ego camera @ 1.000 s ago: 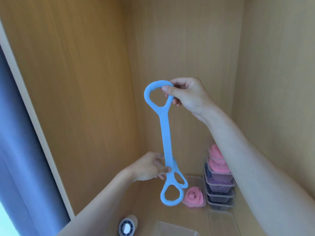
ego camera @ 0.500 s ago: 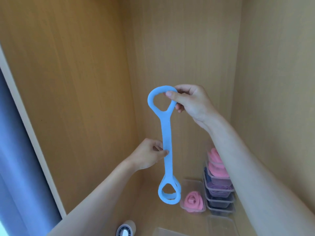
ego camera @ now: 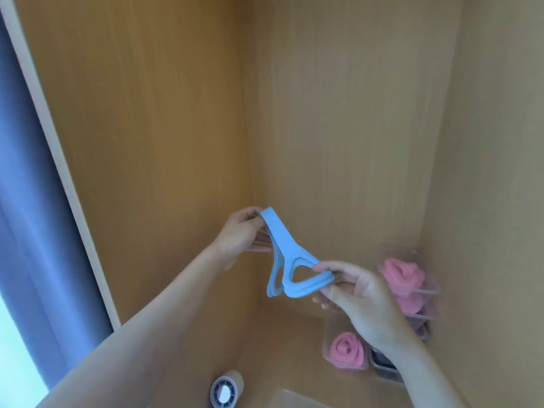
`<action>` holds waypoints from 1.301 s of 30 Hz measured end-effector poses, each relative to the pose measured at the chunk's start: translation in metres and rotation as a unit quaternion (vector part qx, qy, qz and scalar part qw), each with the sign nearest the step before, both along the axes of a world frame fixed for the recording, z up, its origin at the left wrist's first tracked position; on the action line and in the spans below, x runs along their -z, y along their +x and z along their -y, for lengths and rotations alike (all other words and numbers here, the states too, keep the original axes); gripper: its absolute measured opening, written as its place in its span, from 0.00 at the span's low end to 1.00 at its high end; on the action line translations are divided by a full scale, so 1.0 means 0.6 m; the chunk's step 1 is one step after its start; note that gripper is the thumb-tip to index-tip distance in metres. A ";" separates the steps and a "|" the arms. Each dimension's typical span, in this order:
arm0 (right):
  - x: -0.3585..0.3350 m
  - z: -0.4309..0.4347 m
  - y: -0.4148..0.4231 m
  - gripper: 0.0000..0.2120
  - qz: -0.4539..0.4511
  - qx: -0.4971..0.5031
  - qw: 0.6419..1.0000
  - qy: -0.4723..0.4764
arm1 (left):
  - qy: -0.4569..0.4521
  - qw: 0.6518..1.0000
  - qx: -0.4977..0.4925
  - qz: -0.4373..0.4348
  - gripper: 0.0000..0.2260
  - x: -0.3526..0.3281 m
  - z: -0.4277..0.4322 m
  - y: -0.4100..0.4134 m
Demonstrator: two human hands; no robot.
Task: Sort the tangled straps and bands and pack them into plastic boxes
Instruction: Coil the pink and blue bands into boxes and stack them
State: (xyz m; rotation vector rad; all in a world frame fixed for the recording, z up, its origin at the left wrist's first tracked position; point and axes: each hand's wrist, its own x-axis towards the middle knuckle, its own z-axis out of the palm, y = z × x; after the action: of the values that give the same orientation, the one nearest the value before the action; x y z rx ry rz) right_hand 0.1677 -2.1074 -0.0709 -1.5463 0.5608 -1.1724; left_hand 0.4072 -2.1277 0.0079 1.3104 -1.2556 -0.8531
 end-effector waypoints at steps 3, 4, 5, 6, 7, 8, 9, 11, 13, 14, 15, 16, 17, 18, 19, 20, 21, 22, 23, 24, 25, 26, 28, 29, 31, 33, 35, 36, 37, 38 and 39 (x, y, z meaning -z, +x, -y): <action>0.027 0.002 0.006 0.10 -0.012 -0.024 0.999 0.039 | -0.009 1.000 0.012 -0.002 0.05 -0.010 -0.001 -0.003; 0.033 0.004 0.010 0.09 -0.004 -0.022 0.998 0.051 | -0.010 1.000 0.015 -0.001 0.05 -0.012 -0.002 -0.005; 0.037 0.007 0.016 0.06 0.004 -0.008 0.998 0.061 | -0.011 1.000 0.019 -0.002 0.04 -0.014 -0.003 -0.009; 0.043 0.012 0.024 0.03 0.011 0.017 0.998 0.065 | -0.013 1.000 0.023 -0.004 0.04 -0.016 -0.004 -0.012; 0.047 0.015 0.033 0.01 0.017 0.044 0.996 0.069 | -0.015 0.999 0.027 -0.005 0.04 -0.019 -0.006 -0.016; 0.052 0.017 0.042 0.03 0.020 0.068 0.995 0.074 | -0.019 0.999 0.030 -0.006 0.04 -0.021 -0.009 -0.019; 0.056 0.019 0.050 0.06 0.024 0.082 0.993 0.081 | -0.024 0.999 0.032 -0.006 0.04 -0.025 -0.010 -0.021; 0.067 0.021 0.062 0.10 0.027 0.100 0.990 0.094 | -0.036 0.999 0.036 -0.003 0.04 -0.030 -0.015 -0.021; 0.077 0.024 0.066 0.14 0.019 0.120 0.986 0.113 | -0.042 0.998 0.043 0.007 0.05 -0.035 -0.019 -0.021; 0.082 0.025 0.068 0.15 0.016 0.134 0.983 0.125 | -0.043 0.998 0.047 0.010 0.06 -0.037 -0.022 -0.021; 0.086 0.027 0.069 0.16 0.019 0.147 0.979 0.137 | -0.044 0.998 0.050 0.012 0.06 -0.038 -0.023 -0.022; 0.090 0.029 0.071 0.16 0.023 0.156 0.977 0.145 | -0.043 0.998 0.052 0.013 0.06 -0.039 -0.024 -0.023; 0.093 0.031 0.072 0.16 0.026 0.158 0.975 0.154 | -0.042 0.998 0.054 0.013 0.06 -0.039 -0.025 -0.025; 0.095 0.033 0.073 0.16 0.029 0.150 0.974 0.164 | -0.042 0.997 0.056 0.014 0.06 -0.038 -0.026 -0.026; 0.097 0.035 0.074 0.15 0.032 0.134 0.975 0.176 | -0.041 0.997 0.058 0.014 0.06 -0.037 -0.026 -0.027; 0.098 0.036 0.076 0.15 0.035 0.111 0.975 0.189 | -0.042 0.997 0.060 0.016 0.06 -0.036 -0.025 -0.027; 0.098 0.036 0.077 0.15 0.036 0.085 0.975 0.203 | -0.042 0.997 0.061 0.018 0.06 -0.034 -0.024 -0.027; 0.098 0.035 0.078 0.14 0.040 0.060 0.974 0.216 | -0.043 0.997 0.061 0.020 0.05 -0.032 -0.023 -0.027; 0.099 0.035 0.079 0.13 0.043 0.038 0.972 0.227 | -0.042 0.997 0.060 0.018 0.05 -0.031 -0.022 -0.027; 0.100 0.033 0.079 0.12 0.042 0.021 0.972 0.232 | -0.041 0.997 0.061 0.015 0.05 -0.030 -0.022 -0.027; 0.100 0.032 0.078 0.10 0.037 0.012 0.972 0.230 | -0.039 0.997 0.063 0.009 0.05 -0.029 -0.021 -0.026; 0.101 0.031 0.077 0.09 0.033 0.009 0.973 0.227 | -0.036 0.997 0.065 0.004 0.05 -0.028 -0.021 -0.025; 0.102 0.030 0.074 0.08 0.036 0.011 0.974 0.222 | -0.030 0.997 0.065 -0.005 0.05 -0.026 -0.021 -0.022; 0.103 0.030 0.072 0.08 0.041 0.012 0.974 0.222 | -0.026 0.998 0.062 -0.011 0.05 -0.025 -0.020 -0.019; 0.104 0.028 0.068 0.06 0.045 0.016 0.975 0.218 | -0.016 0.999 0.044 -0.024 0.06 -0.019 -0.019 -0.011; 0.103 0.025 0.062 0.06 0.038 0.019 0.978 0.203 | -0.004 0.999 0.012 -0.045 0.07 -0.005 -0.015 0.002; 0.100 0.021 0.055 0.08 0.034 0.013 0.981 0.191 | 0.015 0.996 -0.029 -0.080 0.08 0.018 -0.011 0.018; 0.096 0.019 0.051 0.08 0.037 0.002 0.981 0.191 | 0.031 0.994 -0.049 -0.094 0.09 0.034 -0.010 0.025; 0.092 0.016 0.049 0.08 0.040 -0.016 0.980 0.193 | 0.050 0.991 -0.066 -0.102 0.09 0.054 -0.010 0.031; 0.087 0.013 0.047 0.08 0.041 -0.036 0.980 0.192 | 0.074 0.989 -0.073 -0.102 0.09 0.077 -0.012 0.036; 0.081 0.010 0.047 0.08 0.039 -0.053 0.980 0.187 | 0.101 0.988 -0.068 -0.094 0.09 0.102 -0.014 0.038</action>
State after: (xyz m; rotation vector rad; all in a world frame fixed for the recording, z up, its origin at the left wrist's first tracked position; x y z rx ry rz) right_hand 0.1957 -2.1134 -0.1197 -1.1888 0.6020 -0.9769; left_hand 0.4302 -2.1194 -0.0532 1.4223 -0.9398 -1.0020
